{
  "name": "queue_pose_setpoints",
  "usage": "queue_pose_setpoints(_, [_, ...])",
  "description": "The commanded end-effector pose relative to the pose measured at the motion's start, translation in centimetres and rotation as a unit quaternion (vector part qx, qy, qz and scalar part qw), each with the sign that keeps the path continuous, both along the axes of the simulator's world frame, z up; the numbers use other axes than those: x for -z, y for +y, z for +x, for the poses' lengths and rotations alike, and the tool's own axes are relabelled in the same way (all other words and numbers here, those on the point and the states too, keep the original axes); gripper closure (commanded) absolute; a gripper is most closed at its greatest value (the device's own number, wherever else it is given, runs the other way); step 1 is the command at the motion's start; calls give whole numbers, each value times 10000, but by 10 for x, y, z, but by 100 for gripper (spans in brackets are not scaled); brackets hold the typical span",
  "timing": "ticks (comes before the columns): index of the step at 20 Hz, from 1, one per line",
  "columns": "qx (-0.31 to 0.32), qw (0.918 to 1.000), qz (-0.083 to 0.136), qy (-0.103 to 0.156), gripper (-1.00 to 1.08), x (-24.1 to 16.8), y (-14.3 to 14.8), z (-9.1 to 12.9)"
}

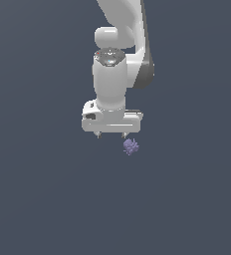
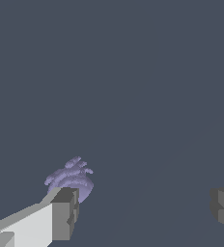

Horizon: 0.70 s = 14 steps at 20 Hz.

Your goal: Pick up the object and move it to a goal position.

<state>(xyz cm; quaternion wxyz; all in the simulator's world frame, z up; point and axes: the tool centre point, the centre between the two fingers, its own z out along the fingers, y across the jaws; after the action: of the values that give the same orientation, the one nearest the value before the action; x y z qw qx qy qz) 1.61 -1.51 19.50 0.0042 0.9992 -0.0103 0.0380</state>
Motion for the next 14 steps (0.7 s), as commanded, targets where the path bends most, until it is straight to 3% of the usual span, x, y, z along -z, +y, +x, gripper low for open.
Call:
queue_pose_setpoints(1, [0, 10000, 0, 0, -92, 0, 0, 0])
queue_pose_setpoints(14, [-98, 9998, 4, 163, -92, 20, 12, -8])
